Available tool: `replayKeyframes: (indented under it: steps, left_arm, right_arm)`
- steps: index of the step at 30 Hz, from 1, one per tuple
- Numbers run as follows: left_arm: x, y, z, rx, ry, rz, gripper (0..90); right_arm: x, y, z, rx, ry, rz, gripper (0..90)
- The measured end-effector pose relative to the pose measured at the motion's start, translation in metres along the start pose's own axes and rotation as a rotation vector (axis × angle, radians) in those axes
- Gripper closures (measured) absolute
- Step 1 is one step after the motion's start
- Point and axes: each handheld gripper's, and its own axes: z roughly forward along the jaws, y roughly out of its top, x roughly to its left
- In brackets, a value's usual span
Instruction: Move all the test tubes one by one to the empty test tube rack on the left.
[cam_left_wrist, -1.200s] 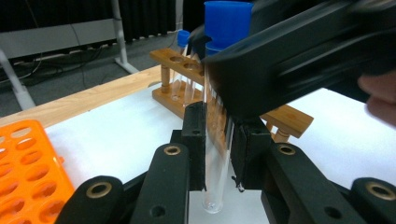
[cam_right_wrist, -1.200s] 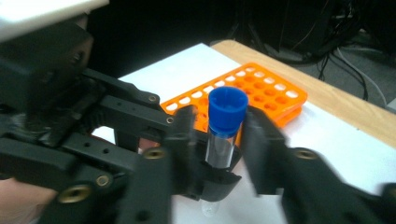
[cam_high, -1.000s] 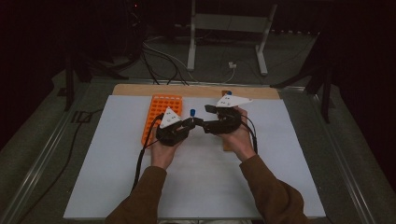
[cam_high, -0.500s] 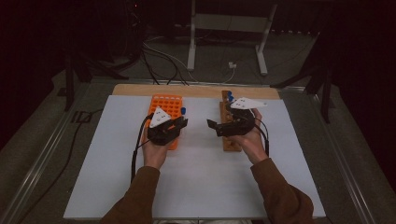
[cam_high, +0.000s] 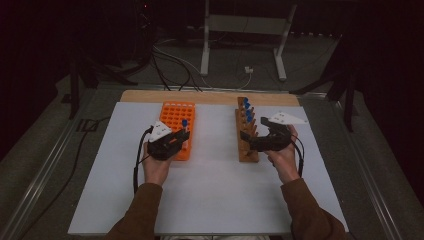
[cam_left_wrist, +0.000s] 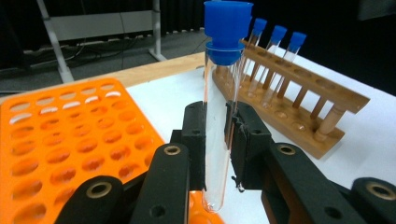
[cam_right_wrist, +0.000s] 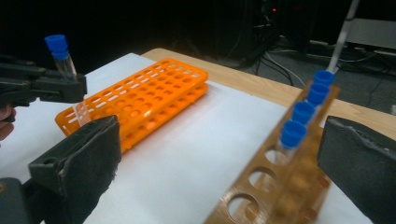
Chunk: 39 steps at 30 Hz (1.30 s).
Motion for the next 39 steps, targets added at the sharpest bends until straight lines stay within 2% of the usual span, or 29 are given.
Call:
replayKeyframes:
  steps: [7,12,19,21,29,34,39]
  left_arm:
    - [0.002,-0.014,0.001,0.014,0.009,-0.016,78.1]
    - [0.002,-0.022,0.005,0.031,0.021,-0.018,77.9]
    - [0.001,-0.035,0.011,0.087,0.03,-0.007,78.0]
    - [0.001,-0.037,0.011,0.078,0.026,-0.014,77.7]
    - [0.0,-0.037,0.009,0.097,0.037,0.011,78.0]
    - [-0.001,-0.044,0.013,0.145,0.055,0.036,78.0]
    - [-0.003,-0.045,0.013,0.141,0.057,0.045,78.0]
  right_arm:
    - [-0.007,-0.009,-0.009,-0.011,-0.008,0.02,0.0]
    - [-0.008,-0.017,-0.012,-0.013,-0.011,0.016,0.0]
    - [-0.011,-0.024,-0.011,-0.005,-0.013,0.026,0.0]
    - [-0.011,-0.024,-0.013,-0.01,-0.015,0.025,0.0]
    - [-0.009,-0.026,-0.011,-0.005,-0.014,0.017,0.0]
    - [-0.008,-0.027,-0.011,-0.005,-0.012,0.016,0.0]
    - [-0.008,-0.028,-0.009,-0.002,-0.011,0.017,0.0]
